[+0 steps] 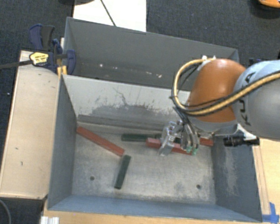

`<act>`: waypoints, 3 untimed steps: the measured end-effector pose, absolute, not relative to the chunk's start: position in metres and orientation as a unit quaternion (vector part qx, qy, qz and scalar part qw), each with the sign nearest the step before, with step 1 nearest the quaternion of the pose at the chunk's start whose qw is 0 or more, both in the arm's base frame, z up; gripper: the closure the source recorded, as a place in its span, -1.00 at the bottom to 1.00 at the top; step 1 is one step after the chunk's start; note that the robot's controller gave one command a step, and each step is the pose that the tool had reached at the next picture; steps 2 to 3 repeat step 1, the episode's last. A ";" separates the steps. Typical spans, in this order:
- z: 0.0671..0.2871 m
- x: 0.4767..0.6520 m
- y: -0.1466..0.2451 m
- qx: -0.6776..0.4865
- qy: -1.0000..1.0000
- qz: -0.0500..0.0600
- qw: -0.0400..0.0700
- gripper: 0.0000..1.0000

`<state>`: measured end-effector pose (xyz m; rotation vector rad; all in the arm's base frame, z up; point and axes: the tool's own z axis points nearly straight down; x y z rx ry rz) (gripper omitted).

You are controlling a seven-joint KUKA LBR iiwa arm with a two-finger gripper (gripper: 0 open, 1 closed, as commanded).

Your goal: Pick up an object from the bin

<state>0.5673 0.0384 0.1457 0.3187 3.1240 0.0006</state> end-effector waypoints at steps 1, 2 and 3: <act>0.245 0.559 0.035 0.112 0.994 0.000 0.001 1.00; 0.245 0.559 0.035 0.112 0.994 0.000 0.001 1.00; 0.245 0.559 0.035 0.112 0.994 0.000 0.001 1.00</act>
Offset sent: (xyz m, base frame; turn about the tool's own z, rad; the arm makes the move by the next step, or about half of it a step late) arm 0.0000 0.0000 0.0000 0.0000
